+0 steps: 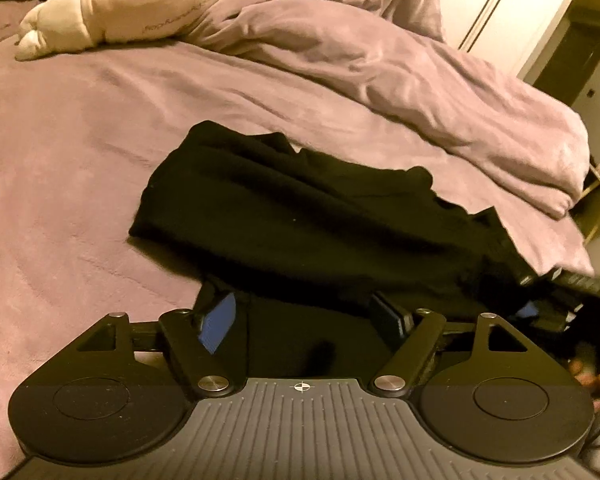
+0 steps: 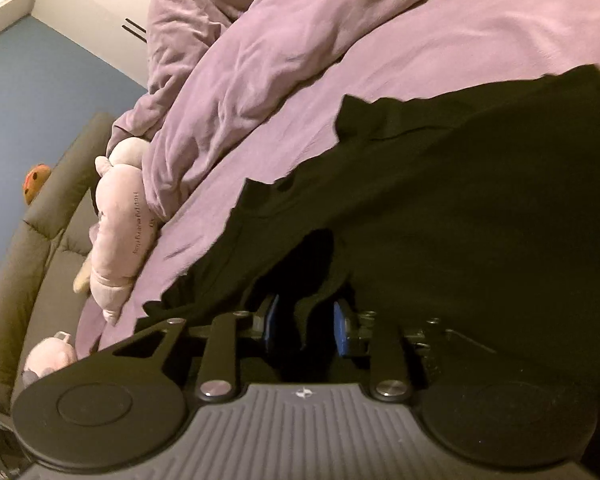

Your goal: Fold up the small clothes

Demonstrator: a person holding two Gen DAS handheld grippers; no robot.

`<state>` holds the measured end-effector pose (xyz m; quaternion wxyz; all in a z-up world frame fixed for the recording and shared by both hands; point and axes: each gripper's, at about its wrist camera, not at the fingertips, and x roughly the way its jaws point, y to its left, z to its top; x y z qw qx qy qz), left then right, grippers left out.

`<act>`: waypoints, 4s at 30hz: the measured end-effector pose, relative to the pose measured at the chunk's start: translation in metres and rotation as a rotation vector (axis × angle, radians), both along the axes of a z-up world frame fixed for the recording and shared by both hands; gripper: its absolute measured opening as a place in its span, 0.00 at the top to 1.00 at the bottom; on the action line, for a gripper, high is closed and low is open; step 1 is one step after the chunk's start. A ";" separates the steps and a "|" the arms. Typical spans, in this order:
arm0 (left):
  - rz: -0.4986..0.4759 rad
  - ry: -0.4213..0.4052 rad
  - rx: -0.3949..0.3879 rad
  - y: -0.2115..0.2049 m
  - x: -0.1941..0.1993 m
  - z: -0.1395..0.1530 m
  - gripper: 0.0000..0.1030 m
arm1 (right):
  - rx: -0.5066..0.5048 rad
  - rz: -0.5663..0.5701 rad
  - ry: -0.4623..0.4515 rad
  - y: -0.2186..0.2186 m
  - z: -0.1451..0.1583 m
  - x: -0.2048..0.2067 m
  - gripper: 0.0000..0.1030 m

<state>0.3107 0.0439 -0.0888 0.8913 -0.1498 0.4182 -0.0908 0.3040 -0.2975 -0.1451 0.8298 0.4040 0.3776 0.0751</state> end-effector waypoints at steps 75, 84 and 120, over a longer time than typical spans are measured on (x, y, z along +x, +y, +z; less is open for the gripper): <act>-0.025 0.041 0.087 -0.036 0.042 0.006 0.19 | -0.092 -0.208 -0.048 -0.122 0.017 -0.109 0.67; -0.035 0.024 0.102 -0.034 0.045 0.015 0.19 | -0.103 -0.120 -0.146 -0.110 0.031 -0.098 0.96; -0.122 0.024 0.372 -0.080 0.044 -0.017 0.15 | -0.621 -0.171 -0.005 -0.073 0.040 -0.080 0.88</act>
